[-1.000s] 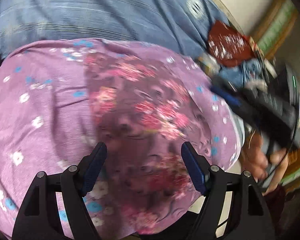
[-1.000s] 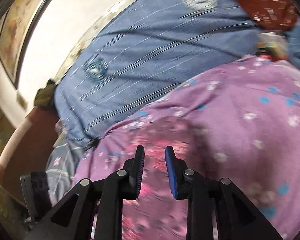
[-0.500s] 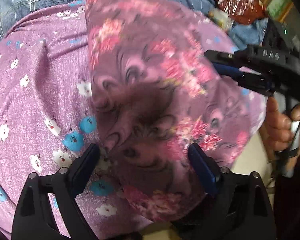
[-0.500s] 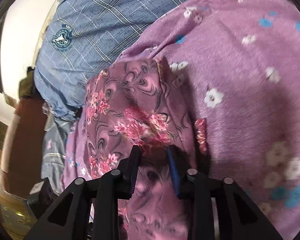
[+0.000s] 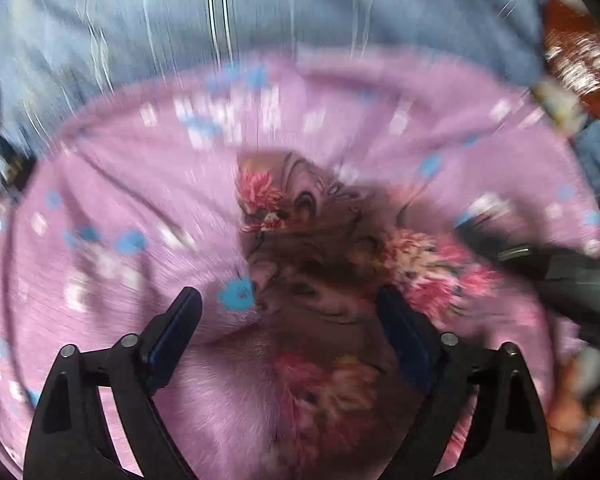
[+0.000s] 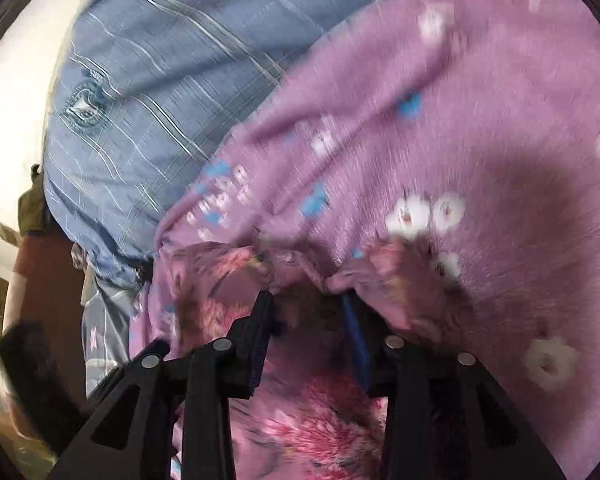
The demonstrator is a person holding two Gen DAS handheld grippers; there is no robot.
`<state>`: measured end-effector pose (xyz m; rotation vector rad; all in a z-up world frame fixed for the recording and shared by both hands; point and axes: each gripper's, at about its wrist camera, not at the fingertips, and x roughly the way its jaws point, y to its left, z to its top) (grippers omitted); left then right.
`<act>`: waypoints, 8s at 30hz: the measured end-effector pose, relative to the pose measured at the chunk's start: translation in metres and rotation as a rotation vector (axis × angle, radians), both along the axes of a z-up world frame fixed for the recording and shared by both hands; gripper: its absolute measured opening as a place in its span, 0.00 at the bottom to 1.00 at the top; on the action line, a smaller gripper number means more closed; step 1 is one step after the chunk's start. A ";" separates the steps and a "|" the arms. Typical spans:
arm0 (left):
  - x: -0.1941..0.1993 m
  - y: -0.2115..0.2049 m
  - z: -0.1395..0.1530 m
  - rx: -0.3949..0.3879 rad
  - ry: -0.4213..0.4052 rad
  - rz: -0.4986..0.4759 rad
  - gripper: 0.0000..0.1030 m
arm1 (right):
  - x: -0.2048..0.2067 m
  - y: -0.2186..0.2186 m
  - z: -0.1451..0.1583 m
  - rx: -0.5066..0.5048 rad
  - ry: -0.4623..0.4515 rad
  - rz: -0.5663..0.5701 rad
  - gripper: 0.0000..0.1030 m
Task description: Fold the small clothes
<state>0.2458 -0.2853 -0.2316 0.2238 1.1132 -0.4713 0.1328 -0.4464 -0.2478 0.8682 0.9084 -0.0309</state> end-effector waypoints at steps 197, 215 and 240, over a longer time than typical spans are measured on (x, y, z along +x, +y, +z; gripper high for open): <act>-0.004 0.005 0.016 0.197 -0.105 0.160 1.00 | 0.007 -0.013 0.019 -0.378 0.103 0.105 0.48; -0.151 0.048 0.025 0.251 -0.151 -0.013 1.00 | -0.122 0.035 0.038 -0.302 0.098 0.229 0.47; -0.106 0.033 0.088 0.226 -0.372 0.016 1.00 | -0.132 0.044 0.078 -0.388 0.008 0.218 0.50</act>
